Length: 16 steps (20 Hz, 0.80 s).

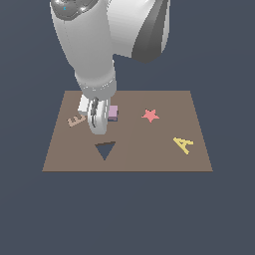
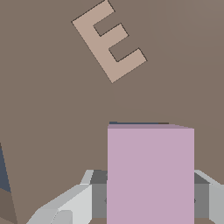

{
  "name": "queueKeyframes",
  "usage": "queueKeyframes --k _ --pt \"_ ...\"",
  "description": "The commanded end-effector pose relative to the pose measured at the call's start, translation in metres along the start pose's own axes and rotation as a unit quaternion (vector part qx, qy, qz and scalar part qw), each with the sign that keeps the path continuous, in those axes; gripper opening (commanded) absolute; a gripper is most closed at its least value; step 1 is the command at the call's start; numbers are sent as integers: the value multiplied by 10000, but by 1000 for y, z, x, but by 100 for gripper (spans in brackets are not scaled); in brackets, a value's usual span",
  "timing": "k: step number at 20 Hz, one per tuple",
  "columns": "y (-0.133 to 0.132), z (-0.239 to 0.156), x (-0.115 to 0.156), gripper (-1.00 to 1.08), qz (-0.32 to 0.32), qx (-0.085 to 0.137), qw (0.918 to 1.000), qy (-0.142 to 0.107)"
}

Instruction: Insert a designated object into the corresponding slot on a board.

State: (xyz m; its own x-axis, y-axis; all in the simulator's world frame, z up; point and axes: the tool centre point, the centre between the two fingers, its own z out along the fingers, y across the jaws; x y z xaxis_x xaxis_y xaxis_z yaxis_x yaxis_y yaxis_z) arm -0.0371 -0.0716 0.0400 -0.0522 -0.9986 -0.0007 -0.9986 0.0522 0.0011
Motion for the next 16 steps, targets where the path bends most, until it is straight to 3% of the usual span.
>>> queueKeyframes --k 1,8,9,16 --pt "0 0 0 -100 1 0 10000 0" --pt "1 10 0 -100 27 0 10000 -2" --pt "1 10 0 100 27 0 10000 -2" --pt "1 10 0 100 27 0 10000 -2"
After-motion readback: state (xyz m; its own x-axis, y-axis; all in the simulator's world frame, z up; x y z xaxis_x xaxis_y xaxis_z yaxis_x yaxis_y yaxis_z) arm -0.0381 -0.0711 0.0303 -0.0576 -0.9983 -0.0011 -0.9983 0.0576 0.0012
